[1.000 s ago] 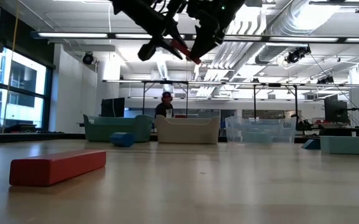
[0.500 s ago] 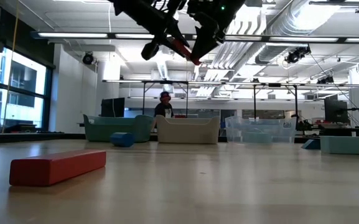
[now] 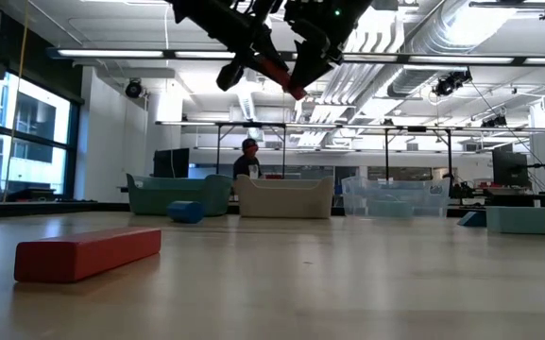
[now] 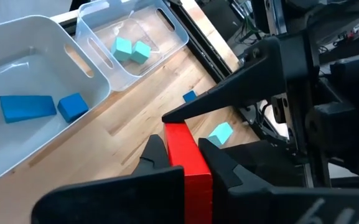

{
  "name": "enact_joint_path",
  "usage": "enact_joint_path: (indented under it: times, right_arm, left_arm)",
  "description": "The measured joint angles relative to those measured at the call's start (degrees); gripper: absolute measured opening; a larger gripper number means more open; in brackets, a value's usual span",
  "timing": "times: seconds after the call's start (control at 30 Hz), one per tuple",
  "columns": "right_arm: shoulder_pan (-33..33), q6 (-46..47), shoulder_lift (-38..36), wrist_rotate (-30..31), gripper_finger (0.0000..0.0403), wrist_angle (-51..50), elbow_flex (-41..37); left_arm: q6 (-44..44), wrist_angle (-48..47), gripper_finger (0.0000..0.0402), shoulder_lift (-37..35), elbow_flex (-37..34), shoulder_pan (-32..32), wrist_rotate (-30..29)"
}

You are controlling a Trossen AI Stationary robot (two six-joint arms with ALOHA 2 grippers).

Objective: Sort & place blocks by color
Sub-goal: Put the red block into the green bin

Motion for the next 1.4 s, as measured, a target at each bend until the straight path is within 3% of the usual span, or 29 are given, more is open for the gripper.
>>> enact_joint_path:
  times: [0.43, 1.4]
  right_arm:
    - [-0.74, 5.92, 0.00, -3.85, 0.0147, -0.22, 0.00]
    - [-1.68, 9.48, -0.04, -2.50, 0.0147, -0.68, 0.00]
  left_arm:
    - [2.90, -0.06, 0.0000, 0.02, -0.04, 0.35, 0.11]
    - [7.66, -2.81, 0.0000, 0.02, -0.04, 2.09, 0.21]
